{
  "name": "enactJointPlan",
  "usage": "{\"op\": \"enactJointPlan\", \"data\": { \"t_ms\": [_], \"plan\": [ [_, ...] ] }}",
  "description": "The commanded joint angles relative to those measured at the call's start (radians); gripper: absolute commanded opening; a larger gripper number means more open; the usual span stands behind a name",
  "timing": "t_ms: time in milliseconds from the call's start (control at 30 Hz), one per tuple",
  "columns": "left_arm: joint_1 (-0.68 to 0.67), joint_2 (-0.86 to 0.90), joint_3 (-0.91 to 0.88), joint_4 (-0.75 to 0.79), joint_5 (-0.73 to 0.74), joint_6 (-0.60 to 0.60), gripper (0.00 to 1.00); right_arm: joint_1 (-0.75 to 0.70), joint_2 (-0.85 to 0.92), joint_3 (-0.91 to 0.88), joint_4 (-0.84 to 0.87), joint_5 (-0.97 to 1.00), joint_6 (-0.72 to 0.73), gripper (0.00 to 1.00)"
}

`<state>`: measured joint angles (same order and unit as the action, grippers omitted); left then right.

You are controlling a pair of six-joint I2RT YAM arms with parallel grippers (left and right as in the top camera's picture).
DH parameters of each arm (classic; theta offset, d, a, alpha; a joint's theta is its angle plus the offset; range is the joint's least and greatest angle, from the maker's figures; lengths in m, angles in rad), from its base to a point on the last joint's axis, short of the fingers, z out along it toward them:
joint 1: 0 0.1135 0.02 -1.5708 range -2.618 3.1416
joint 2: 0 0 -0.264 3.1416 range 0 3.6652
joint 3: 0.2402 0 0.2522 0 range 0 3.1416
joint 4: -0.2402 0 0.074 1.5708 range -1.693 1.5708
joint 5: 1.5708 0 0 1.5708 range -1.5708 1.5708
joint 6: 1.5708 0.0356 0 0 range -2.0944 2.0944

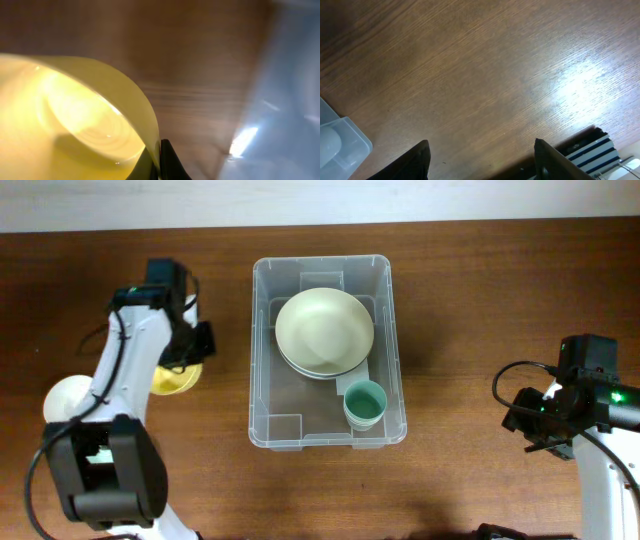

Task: Pack container
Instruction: 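Carry the yellow bowl into the container and release it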

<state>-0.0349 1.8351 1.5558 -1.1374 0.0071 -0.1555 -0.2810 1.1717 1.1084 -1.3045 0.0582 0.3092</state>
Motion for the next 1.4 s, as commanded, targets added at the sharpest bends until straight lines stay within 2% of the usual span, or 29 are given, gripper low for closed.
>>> {"op": "enactJointPlan", "data": {
  "t_ms": [0,300,600,800,1000,1200,1267,1333,1367],
  "plan": [
    [-0.103,-0.083,0.106,-0.049,0.023,0.05,0.01,-0.003,0.0,-0.003,0.001,-0.002,-0.007,0.63],
    [-0.376,-0.1,0.15,-0.177,0.013,0.06,0.0,-0.003,0.0,-0.003,0.004,-0.002,-0.006,0.62],
    [-0.594,-0.1,0.144,-0.228,0.012,0.06,0.0,-0.003,0.0,-0.003,0.004,-0.002,-0.006,0.62],
    [-0.64,-0.1,0.094,-0.21,0.013,0.049,0.01,-0.003,0.0,-0.003,0.003,-0.002,-0.006,0.62],
    [-0.64,-0.1,-0.042,-0.09,0.016,-0.032,0.01,-0.003,0.0,-0.003,0.003,-0.002,-0.006,0.62],
    [-0.64,-0.1,-0.097,-0.025,0.016,-0.031,0.01,-0.003,0.0,-0.003,0.0,-0.002,-0.006,0.62],
    [-0.64,-0.1,-0.097,-0.025,0.016,-0.031,0.05,-0.003,0.0,-0.003,0.0,-0.002,-0.006,0.62],
    [-0.64,-0.1,-0.097,-0.024,0.016,-0.031,0.27,-0.003,0.0,-0.003,0.0,-0.002,-0.006,0.62],
    [-0.64,-0.1,-0.097,-0.021,0.016,-0.031,0.31,-0.003,0.0,-0.003,0.0,-0.002,-0.006,0.62]
  ]
}}
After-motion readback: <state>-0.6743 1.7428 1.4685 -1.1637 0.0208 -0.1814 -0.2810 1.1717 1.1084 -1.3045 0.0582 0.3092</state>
